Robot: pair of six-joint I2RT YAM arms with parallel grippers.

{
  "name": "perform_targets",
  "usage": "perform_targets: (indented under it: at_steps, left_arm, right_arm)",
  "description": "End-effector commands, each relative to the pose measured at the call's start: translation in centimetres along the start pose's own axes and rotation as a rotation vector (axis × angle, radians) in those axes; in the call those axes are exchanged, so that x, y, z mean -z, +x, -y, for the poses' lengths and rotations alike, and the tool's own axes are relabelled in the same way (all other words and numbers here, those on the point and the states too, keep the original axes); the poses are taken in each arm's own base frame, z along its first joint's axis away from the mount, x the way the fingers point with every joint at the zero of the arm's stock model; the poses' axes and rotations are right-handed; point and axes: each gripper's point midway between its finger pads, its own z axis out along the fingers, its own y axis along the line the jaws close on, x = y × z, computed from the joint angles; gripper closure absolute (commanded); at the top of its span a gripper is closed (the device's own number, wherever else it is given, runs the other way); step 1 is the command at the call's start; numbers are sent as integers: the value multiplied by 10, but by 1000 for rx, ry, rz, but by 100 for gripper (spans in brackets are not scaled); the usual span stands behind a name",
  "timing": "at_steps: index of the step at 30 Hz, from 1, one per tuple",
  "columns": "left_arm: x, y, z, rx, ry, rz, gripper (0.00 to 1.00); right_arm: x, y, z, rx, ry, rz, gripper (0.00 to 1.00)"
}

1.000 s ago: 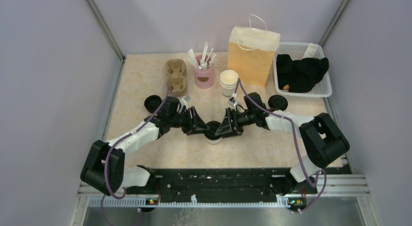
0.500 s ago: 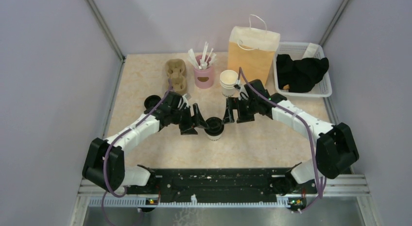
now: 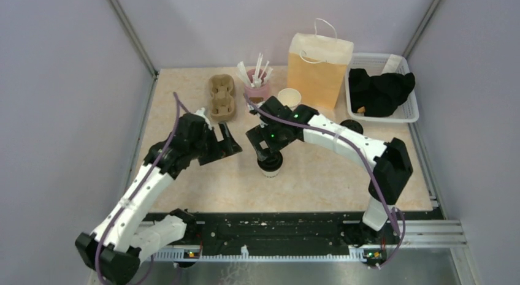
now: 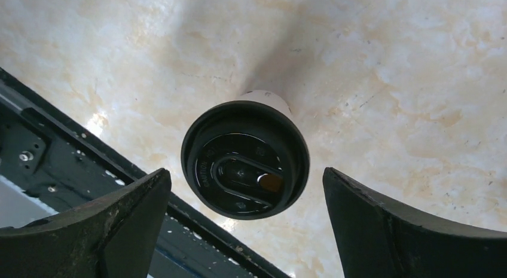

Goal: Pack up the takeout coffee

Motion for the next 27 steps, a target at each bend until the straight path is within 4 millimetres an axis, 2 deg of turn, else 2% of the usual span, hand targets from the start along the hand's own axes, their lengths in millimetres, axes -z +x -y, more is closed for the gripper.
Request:
perform_targets:
  at_steps: [1,7,13,17,20,23,27]
  left_arm:
    - [37,-9,-39,45,-172,181,2]
    - [43,-2,-45,73,-177,191,2]
    - [41,-3,-44,69,-168,191,2]
    - [40,-4,-43,64,-166,190,2]
    - [40,-4,-42,60,-163,187,2]
    - [39,-3,-43,58,-163,182,2]
    - [38,-2,-42,56,-160,175,2]
  right_arm:
    - [2,1,2,68,119,-44,3]
    - [-7,6,-7,117,145,-73,6]
    - [-12,9,-6,146,192,-92,18]
    - [-16,9,-12,156,179,-91,19]
    - [-18,11,-12,156,179,-100,26]
    - [-16,12,-6,139,215,-94,29]
    - [1,20,25,62,318,-71,32]
